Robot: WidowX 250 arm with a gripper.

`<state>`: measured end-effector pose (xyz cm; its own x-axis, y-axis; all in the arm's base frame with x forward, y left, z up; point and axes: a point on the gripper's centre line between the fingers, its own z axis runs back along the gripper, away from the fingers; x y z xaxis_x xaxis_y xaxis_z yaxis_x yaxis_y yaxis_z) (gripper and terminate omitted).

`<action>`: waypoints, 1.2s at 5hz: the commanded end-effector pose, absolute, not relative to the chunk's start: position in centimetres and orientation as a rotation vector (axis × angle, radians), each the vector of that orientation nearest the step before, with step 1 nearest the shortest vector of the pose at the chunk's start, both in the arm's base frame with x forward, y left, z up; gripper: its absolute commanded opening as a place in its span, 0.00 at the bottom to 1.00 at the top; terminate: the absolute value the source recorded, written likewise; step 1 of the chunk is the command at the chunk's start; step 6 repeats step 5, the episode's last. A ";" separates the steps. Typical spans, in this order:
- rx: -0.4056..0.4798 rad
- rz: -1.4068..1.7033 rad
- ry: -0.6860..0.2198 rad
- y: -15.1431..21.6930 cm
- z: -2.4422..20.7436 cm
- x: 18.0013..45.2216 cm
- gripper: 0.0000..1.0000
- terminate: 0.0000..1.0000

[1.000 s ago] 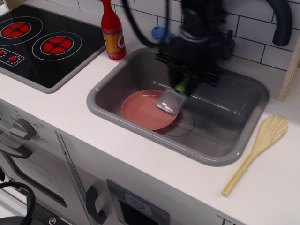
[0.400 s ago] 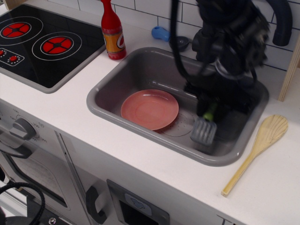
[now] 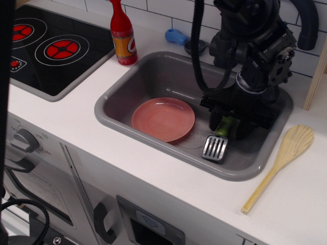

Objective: Take spatula off plate sink

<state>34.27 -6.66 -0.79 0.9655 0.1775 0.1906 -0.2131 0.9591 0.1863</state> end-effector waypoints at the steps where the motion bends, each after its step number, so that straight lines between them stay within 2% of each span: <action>1: 0.097 0.179 -0.237 -5.3 4.8 35.1 1.00 0.00; 2: 0.026 0.131 -0.288 -3.8 8.4 34.4 1.00 0.00; 3: -0.007 0.073 -0.286 -1.6 10.9 33.1 1.00 0.00; 4: -0.007 0.073 -0.286 -1.6 10.9 33.1 1.00 0.00; 5: -0.007 0.073 -0.286 -1.6 10.9 33.1 1.00 1.00; 6: -0.007 0.073 -0.286 -1.6 10.9 33.1 1.00 1.00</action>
